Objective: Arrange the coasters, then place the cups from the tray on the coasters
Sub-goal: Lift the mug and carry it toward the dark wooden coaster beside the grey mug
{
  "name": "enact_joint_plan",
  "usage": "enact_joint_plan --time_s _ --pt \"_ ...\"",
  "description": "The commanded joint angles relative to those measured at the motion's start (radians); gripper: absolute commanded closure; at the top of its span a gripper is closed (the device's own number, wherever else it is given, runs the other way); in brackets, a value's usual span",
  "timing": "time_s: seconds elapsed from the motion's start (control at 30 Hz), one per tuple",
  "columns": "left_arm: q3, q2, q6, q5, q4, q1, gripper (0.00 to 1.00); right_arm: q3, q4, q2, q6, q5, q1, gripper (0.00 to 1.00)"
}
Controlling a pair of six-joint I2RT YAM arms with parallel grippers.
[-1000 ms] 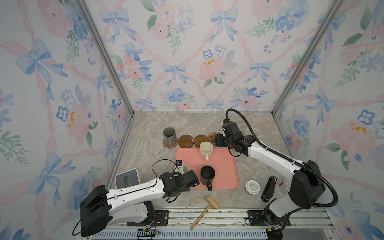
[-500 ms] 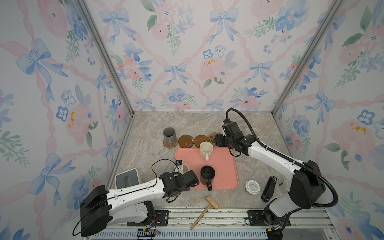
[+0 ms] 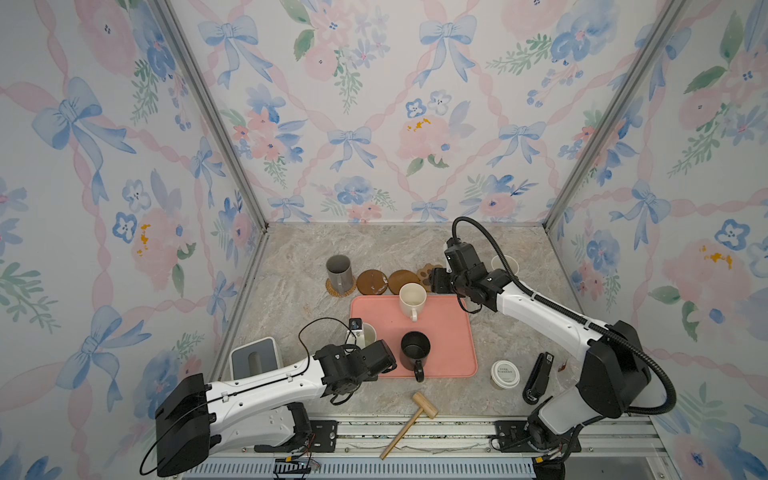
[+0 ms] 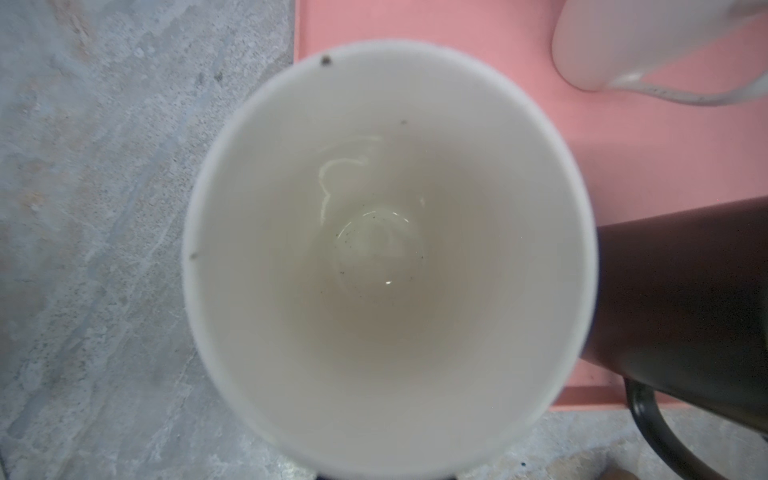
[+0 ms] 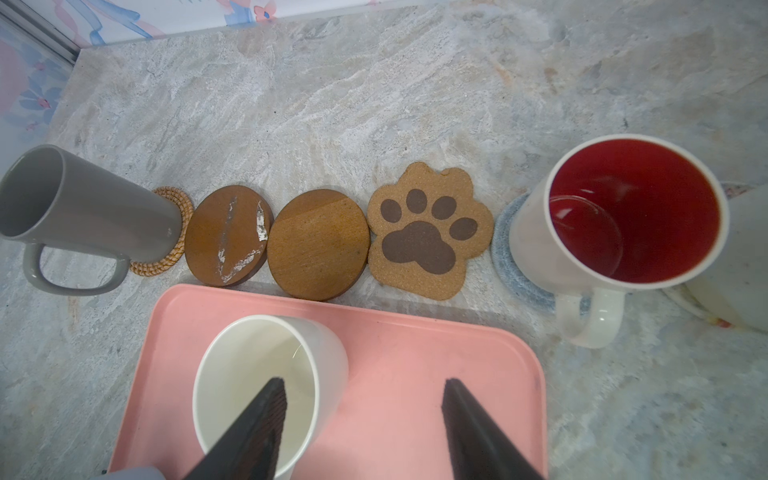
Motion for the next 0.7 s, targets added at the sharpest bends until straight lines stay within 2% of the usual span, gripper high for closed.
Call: enact_joint_plan --time_s 0.0,0.3,0.67 --pt "0.087 0.012 0.03 -0.106 0.014 0.007 1.0 0.011 0.0 0.001 -0.001 -0.002 -0.013 0.37" --pt "0.182 0.078 0.093 -0.176 0.031 0.065 1.0 0.003 0.003 -0.022 -0.002 -0.002 -0.013 0.37" --pt "0.226 0.125 0.307 -0.099 0.226 0.215 1.0 -0.009 0.002 -0.037 -0.005 -0.004 -0.019 0.37"
